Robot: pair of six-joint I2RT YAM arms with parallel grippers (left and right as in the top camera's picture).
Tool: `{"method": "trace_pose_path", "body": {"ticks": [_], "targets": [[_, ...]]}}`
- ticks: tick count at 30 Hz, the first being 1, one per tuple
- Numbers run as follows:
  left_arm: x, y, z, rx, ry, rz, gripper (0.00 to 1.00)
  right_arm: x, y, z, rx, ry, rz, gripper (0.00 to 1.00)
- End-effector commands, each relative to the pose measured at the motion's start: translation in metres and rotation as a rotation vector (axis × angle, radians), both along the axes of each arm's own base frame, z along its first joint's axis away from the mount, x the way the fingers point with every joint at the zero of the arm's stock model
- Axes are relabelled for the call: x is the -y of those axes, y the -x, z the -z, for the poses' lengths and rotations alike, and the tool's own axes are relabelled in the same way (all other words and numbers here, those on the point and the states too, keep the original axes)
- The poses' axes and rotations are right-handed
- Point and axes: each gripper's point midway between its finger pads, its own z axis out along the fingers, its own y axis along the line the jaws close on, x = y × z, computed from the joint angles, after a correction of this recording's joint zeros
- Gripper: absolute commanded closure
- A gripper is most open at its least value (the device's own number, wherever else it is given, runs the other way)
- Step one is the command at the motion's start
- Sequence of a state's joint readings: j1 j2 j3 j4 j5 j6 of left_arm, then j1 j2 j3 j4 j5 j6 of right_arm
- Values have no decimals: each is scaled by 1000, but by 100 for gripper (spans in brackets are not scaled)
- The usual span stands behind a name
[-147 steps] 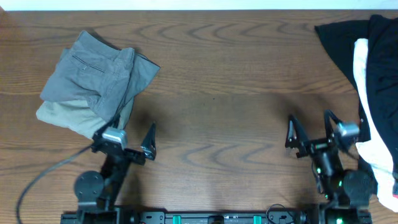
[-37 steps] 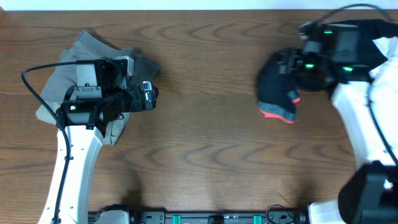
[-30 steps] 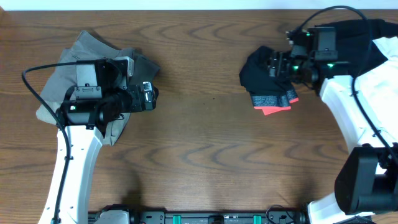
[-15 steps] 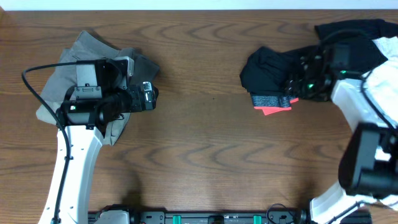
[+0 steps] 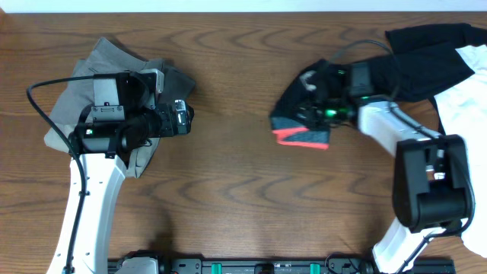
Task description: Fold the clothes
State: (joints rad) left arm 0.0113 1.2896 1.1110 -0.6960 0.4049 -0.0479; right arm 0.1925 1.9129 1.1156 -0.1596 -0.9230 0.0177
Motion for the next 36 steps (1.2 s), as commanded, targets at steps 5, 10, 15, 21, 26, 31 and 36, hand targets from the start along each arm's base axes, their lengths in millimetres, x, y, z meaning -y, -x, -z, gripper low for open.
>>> {"method": "trace_pose_path", "body": {"ticks": [5,10,15,21,26,31,36], "targets": [[-1,-4,-11,34,-8,11,2,-114,36,-74,49,-242,-169,91],[-1,-2,-9,24,-7,11,2,-158,51,-73,118,-196,-146,41],[-1,-1,-8,15,-7,11,2,-142,33,-71,136,-180,-91,29],[0,7,-2,-24,-6,13,2,-75,-15,-69,110,-165,57,30],[0,11,23,-86,-8,16,2,0,-43,-43,59,-8,250,30],[0,-7,64,-135,-11,24,2,80,-46,-10,-46,255,497,30],[-1,-35,106,-163,-14,32,2,125,-30,-6,-65,425,563,30]]}}
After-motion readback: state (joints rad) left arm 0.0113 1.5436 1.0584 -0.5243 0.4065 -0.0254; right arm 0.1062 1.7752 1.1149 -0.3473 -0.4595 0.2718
